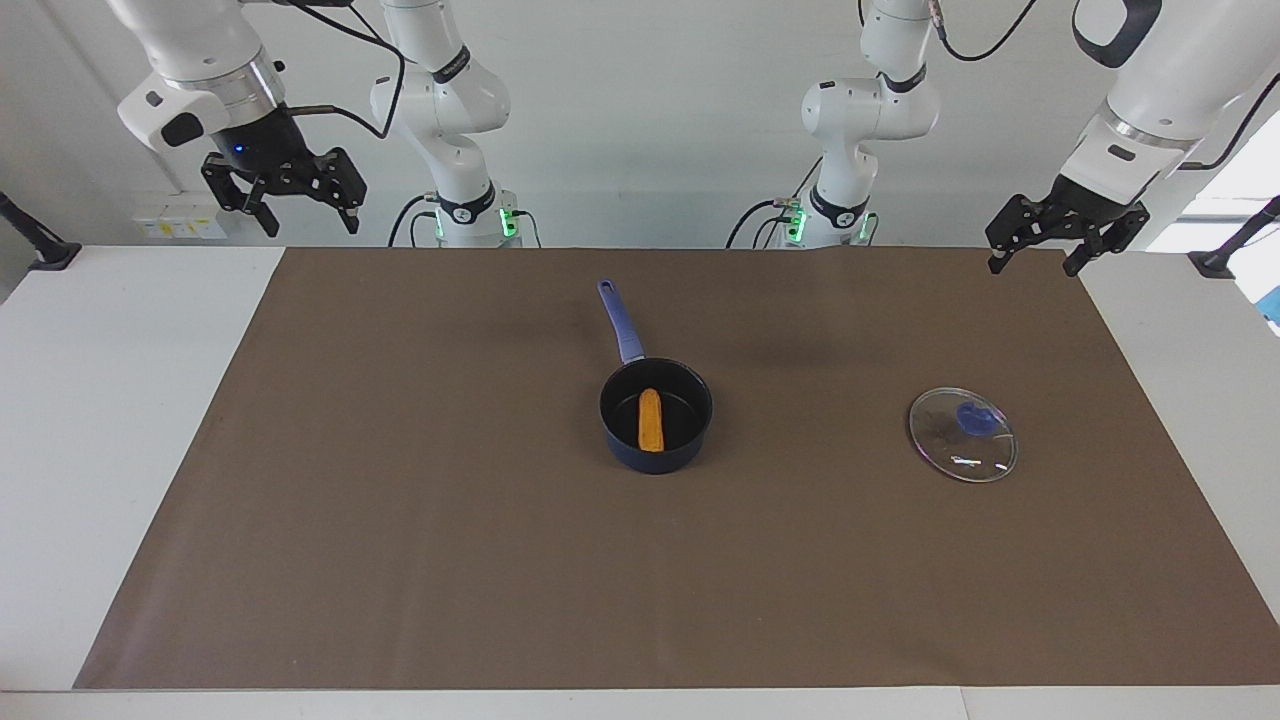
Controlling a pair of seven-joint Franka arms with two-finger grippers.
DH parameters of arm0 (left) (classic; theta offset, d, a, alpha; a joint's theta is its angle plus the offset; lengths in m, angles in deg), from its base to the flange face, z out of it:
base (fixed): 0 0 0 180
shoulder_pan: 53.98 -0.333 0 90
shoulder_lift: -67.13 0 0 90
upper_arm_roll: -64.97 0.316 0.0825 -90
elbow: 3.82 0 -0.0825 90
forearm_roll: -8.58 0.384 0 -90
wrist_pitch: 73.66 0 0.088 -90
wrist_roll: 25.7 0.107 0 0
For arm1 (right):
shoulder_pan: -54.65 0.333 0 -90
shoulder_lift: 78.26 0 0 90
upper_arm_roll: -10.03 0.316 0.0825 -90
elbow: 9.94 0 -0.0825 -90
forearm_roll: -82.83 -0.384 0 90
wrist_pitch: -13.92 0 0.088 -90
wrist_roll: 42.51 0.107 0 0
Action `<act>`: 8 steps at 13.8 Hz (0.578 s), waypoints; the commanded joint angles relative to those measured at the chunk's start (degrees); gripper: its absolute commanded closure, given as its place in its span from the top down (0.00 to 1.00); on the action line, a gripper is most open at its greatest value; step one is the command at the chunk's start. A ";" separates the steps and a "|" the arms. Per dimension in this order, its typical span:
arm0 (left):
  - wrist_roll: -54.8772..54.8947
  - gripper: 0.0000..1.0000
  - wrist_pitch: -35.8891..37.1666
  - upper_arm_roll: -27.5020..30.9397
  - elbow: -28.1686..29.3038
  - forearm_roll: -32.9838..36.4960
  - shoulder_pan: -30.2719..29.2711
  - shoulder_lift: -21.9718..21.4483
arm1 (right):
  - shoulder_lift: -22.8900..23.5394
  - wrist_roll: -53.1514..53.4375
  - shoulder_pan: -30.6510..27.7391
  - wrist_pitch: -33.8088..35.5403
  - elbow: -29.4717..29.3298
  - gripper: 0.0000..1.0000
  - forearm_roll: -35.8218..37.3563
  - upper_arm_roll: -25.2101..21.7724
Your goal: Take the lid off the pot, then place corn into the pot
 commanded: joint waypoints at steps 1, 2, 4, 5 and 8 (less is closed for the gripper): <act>0.21 1.00 1.05 -0.24 -0.37 0.60 -0.35 -0.13 | -1.07 1.99 1.14 -0.47 0.85 1.00 1.31 0.38; 0.21 1.00 1.05 -0.24 -0.37 0.68 -0.35 -0.13 | -1.07 1.99 1.14 -0.47 0.85 1.00 1.22 0.38; 0.21 1.00 1.05 -0.24 -0.37 0.60 -0.35 -0.13 | -0.98 1.99 1.05 -0.47 0.76 1.00 0.17 0.38; 0.21 1.00 1.05 -0.24 -0.37 0.68 -0.35 -0.13 | -0.89 1.64 0.53 -0.29 0.68 1.00 0.08 0.21; 0.21 1.00 1.05 -0.24 -0.37 0.69 -0.35 -0.13 | -0.54 1.81 0.35 -0.73 0.50 1.00 1.12 -0.14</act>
